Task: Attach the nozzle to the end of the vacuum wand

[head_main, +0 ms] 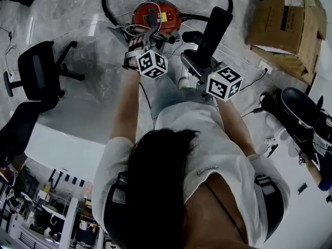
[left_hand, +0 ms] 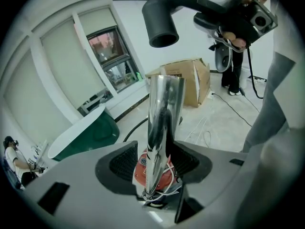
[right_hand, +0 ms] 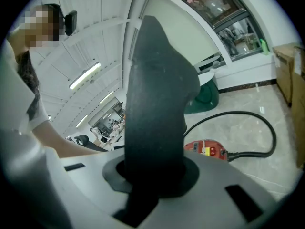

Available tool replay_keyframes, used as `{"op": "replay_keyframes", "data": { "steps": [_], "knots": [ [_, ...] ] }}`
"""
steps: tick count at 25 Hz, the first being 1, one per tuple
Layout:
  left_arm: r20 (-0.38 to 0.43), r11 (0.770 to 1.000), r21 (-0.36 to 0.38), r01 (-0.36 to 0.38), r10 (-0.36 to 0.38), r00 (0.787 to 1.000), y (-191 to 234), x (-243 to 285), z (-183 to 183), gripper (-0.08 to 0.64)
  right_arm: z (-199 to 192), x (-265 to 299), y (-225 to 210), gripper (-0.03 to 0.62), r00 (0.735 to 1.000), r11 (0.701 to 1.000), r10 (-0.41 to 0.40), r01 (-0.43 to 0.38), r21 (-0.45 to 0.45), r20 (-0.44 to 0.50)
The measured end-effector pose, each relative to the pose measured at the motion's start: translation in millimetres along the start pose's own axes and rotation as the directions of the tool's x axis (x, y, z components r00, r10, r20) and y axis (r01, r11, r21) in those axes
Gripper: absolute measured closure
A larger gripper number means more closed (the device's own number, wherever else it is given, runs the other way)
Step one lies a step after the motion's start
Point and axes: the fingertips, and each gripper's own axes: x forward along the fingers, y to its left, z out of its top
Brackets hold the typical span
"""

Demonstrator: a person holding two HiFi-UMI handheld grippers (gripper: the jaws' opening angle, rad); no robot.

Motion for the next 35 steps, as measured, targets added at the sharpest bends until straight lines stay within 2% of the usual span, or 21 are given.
{"op": "replay_keyframes", "data": {
  "steps": [5,16,20,27,31,35],
  "knots": [
    [0.028,0.999,0.033,0.029,-0.03,0.999,-3,0,2,0.405,4,10,3,0.52,0.999,0.999,0.034,-0.034,0.023,0.019],
    [0.068,0.996,-0.04,0.085,-0.082,0.994,-5,2,8,0.405,-5,14,-5,0.52,0.996,0.995,0.089,-0.09,0.046,0.028],
    [0.072,0.993,-0.043,0.106,-0.103,0.992,-6,3,10,0.405,-11,17,-7,0.52,0.992,0.99,0.126,-0.128,0.055,0.025],
    [0.071,0.991,-0.051,0.123,-0.119,0.99,-6,0,8,0.405,-18,25,-2,0.52,0.973,0.966,0.227,-0.23,0.119,0.035],
    [0.074,0.99,-0.052,0.128,-0.124,0.99,-6,0,7,0.405,-21,25,-1,0.52,0.95,0.932,0.309,-0.313,0.185,0.05],
    [0.072,0.989,-0.046,0.142,-0.138,0.988,-8,2,10,0.404,-23,24,-6,0.52,0.939,0.918,0.342,-0.342,0.201,0.034]
  ]
}}
